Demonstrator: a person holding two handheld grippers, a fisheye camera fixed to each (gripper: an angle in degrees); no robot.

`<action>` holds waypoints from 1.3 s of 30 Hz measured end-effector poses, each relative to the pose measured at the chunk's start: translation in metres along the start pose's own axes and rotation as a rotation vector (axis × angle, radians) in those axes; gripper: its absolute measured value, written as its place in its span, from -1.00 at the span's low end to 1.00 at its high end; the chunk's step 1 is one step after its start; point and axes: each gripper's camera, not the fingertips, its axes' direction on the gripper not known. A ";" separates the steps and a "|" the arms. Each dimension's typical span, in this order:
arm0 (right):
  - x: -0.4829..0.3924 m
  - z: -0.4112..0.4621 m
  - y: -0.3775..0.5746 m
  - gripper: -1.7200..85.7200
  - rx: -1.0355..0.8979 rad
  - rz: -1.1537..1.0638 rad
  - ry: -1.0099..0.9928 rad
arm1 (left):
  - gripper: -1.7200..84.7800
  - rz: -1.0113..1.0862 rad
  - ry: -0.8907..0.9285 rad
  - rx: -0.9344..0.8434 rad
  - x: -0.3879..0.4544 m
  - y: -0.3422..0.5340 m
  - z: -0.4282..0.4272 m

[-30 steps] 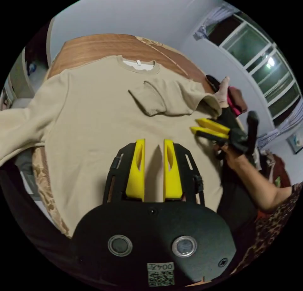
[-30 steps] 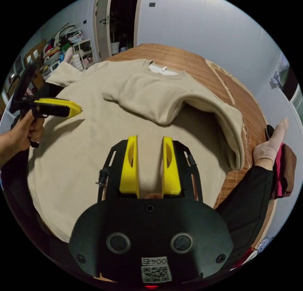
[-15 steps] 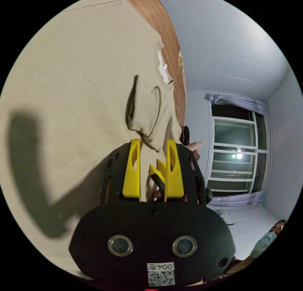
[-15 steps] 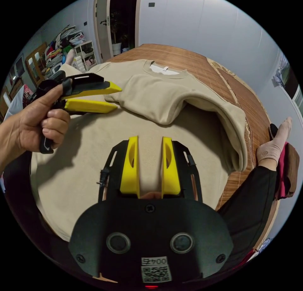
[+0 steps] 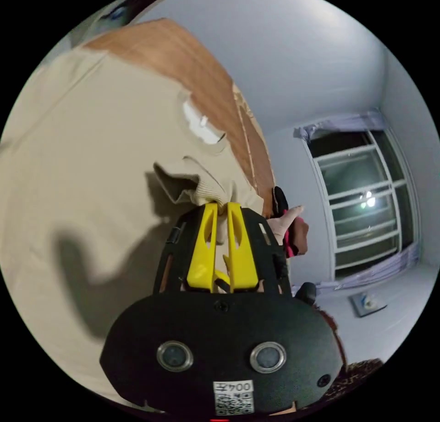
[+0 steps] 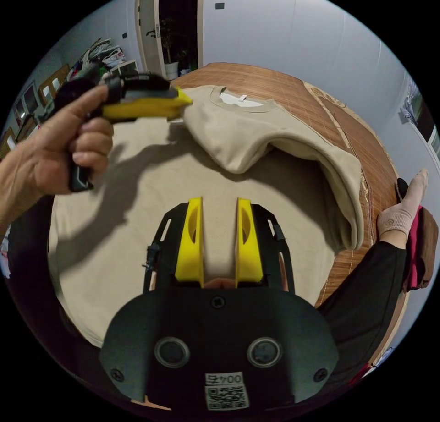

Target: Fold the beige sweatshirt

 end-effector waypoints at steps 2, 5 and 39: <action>0.003 -0.003 -0.001 -0.70 -0.001 -0.001 0.001 | -0.90 0.168 -0.058 0.036 0.053 -0.007 -0.018; 0.007 -0.008 -0.003 -0.70 -0.001 0.000 0.000 | -0.90 0.369 -0.123 0.107 0.111 0.005 -0.049; 0.259 -0.248 -0.076 -0.75 -0.016 0.385 -0.209 | -0.89 0.214 -0.440 0.050 -0.057 0.112 0.059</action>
